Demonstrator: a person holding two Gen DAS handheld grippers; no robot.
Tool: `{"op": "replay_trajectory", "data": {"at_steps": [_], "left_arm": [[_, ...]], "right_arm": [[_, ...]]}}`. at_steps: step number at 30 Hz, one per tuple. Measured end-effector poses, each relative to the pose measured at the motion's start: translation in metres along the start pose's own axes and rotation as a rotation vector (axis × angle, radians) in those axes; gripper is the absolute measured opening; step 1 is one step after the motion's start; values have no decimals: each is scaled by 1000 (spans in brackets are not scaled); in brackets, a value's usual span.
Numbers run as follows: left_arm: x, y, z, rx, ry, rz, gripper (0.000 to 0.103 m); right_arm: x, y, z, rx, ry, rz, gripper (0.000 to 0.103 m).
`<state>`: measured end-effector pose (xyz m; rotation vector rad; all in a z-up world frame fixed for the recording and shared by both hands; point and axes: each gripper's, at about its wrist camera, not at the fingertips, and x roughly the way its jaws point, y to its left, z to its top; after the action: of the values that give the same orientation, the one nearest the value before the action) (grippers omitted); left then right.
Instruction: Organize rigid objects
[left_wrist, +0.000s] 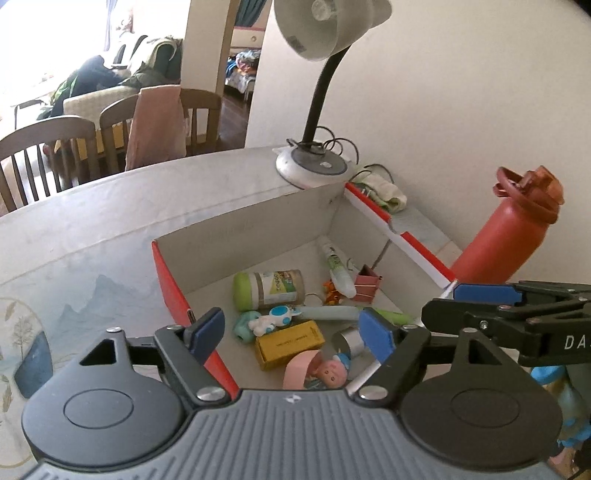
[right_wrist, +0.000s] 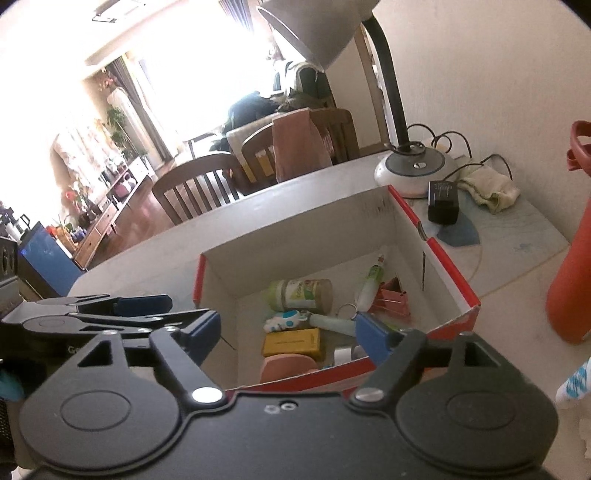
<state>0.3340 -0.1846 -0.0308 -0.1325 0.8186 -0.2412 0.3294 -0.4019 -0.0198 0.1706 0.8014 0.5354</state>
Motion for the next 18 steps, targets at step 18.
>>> {"op": "replay_trajectory", "data": {"at_steps": [18], "left_arm": [[-49,4,-29,2,-50,-24,102]], "right_arm": [[-40,33,-39,-19,-132,-35,102]]}}
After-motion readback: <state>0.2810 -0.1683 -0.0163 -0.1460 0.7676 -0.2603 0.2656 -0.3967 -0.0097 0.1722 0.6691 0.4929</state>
